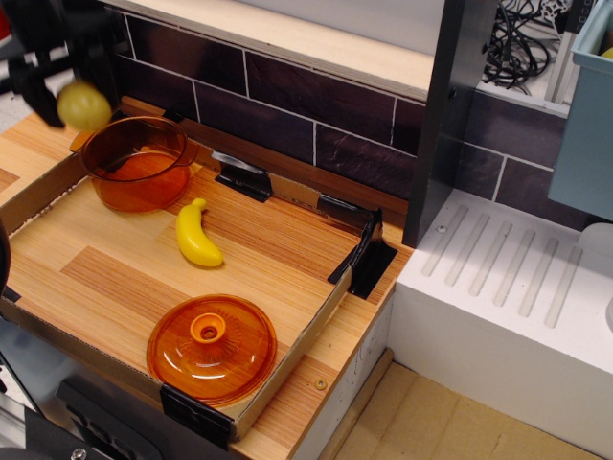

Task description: Put potato in pot

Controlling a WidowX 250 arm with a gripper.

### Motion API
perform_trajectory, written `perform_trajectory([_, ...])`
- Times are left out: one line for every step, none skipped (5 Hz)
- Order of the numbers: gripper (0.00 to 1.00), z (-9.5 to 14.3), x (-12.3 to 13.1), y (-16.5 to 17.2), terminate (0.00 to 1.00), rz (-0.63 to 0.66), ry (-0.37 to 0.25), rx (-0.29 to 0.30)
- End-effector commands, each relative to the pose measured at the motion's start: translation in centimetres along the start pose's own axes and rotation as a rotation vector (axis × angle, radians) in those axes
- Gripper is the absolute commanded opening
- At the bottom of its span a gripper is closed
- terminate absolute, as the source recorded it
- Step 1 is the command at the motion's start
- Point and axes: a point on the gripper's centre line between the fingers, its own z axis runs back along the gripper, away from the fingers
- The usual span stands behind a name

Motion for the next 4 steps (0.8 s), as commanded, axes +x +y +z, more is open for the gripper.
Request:
perform_trajectory([0.0, 0.3, 3.3, -0.5, 0.0, 0.039, -0.062, 0.017])
perform_trajectory([1.0, -0.8, 1.6, -0.6, 0.0, -0.042, -0.046, 0.029])
perform_trajectory([1.0, -1.1, 0.7, -0.8, 0.0, -0.073, -0.052, 0.019])
perform_trajectory([1.0, -0.8, 0.9, -1.3, 0.0, -0.053, -0.054, 0.001])
